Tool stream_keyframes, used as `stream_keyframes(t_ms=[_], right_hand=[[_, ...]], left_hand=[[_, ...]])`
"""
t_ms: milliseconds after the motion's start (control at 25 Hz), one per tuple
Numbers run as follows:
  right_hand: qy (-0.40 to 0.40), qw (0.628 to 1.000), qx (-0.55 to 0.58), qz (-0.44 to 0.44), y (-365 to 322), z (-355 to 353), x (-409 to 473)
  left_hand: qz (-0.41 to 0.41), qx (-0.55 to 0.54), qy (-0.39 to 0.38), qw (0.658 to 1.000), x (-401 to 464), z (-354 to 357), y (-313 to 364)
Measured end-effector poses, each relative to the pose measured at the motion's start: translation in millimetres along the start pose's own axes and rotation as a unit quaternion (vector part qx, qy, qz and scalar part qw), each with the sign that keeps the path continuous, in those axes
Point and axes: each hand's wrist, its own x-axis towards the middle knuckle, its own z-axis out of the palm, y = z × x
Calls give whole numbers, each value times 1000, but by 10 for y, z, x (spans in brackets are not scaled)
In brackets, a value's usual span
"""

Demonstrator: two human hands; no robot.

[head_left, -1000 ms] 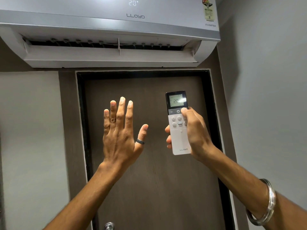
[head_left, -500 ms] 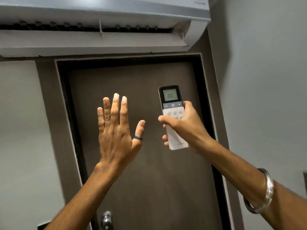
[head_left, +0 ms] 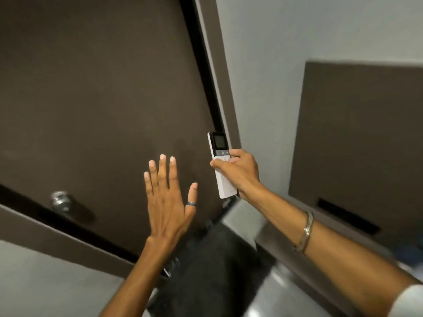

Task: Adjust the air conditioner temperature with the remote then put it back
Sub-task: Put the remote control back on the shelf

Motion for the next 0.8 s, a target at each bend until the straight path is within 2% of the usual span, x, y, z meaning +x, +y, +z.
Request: stream_keyframes(t_ms=[80,200,320,440,560,680,800], right_hand=[[59,993,-13,104,710,-262,218],[141,961,-49,231,1834,-664,652],[175,926,-91,320,2982,-929,1006],[186,909,-87,362,4437,-1016,1449],[240,894,-103,364,5389,-1038,1736],[262,877,-137,379,6114,-1025,1950],[252,876,-169,375,6455,-1058,2017]], left_hand=[[24,-15,-74,997,-362,547,137],[64,-32,-182,981,-890,1383,339],[86,-52,-268,958,-1406,2241,481],[107,-72,-311,941,-1878,3471,542],[106,-84,-307,942,-2129,4341,581],[101,-90,-319,938,-2416,4881,578],[102,-84,-348,928,-2619,5031,567]])
